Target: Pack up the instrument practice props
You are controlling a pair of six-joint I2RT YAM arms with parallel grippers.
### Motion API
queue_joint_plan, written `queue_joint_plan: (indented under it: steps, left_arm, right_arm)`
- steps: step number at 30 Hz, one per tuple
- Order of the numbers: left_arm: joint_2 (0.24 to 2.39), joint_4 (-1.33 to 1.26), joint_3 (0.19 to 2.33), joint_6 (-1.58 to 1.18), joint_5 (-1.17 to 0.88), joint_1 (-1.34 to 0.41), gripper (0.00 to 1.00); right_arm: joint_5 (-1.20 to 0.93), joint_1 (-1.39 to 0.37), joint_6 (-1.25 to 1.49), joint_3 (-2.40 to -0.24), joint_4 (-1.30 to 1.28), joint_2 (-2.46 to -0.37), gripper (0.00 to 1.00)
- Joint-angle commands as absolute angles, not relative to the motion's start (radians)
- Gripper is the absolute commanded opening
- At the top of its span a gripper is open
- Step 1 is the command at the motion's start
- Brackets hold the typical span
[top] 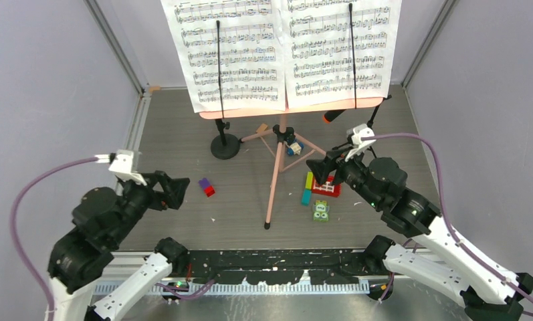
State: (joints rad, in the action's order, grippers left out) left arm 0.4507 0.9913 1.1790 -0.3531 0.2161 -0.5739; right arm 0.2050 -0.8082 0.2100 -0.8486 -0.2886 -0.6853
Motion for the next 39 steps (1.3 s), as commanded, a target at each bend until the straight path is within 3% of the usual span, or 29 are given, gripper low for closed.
queue_joint_plan:
  steps: [1,7,13,16,20,30,39]
  left_arm:
    - [0.562,1.016,1.383,-0.321,0.158,-0.575,0.80]
    - [0.728,1.032,1.619,-0.296,0.030,-0.575,0.77]
    - [0.867,0.987,1.799,-0.289,-0.161,-0.575,0.73]
    - [0.917,0.954,1.896,-0.295,-0.213,-0.575,0.74]
    - [0.990,0.920,2.020,-0.303,-0.241,-0.575,0.73]
    - [1.090,0.720,2.062,-0.326,-0.134,-0.575,0.70]
    - [1.241,0.685,2.154,-0.347,-0.199,-0.575,0.63]
  right_arm:
    - [0.199,-0.811,0.353,-0.941,-0.535,-0.609,0.73]
    - [0.223,-0.810,0.480,-1.085,-0.728,-0.602,0.71]
    - [0.022,-0.810,0.526,-1.261,-0.786,-0.676,0.64]
    - [-0.071,-0.810,0.533,-1.318,-0.782,-0.722,0.58]
    - [-0.119,-0.809,0.546,-1.398,-0.737,-0.783,0.57]
    - [-0.116,-0.810,0.512,-1.641,-0.658,-0.986,0.56]
    - [-0.048,-0.810,0.442,-1.827,-0.639,-1.118,0.56]
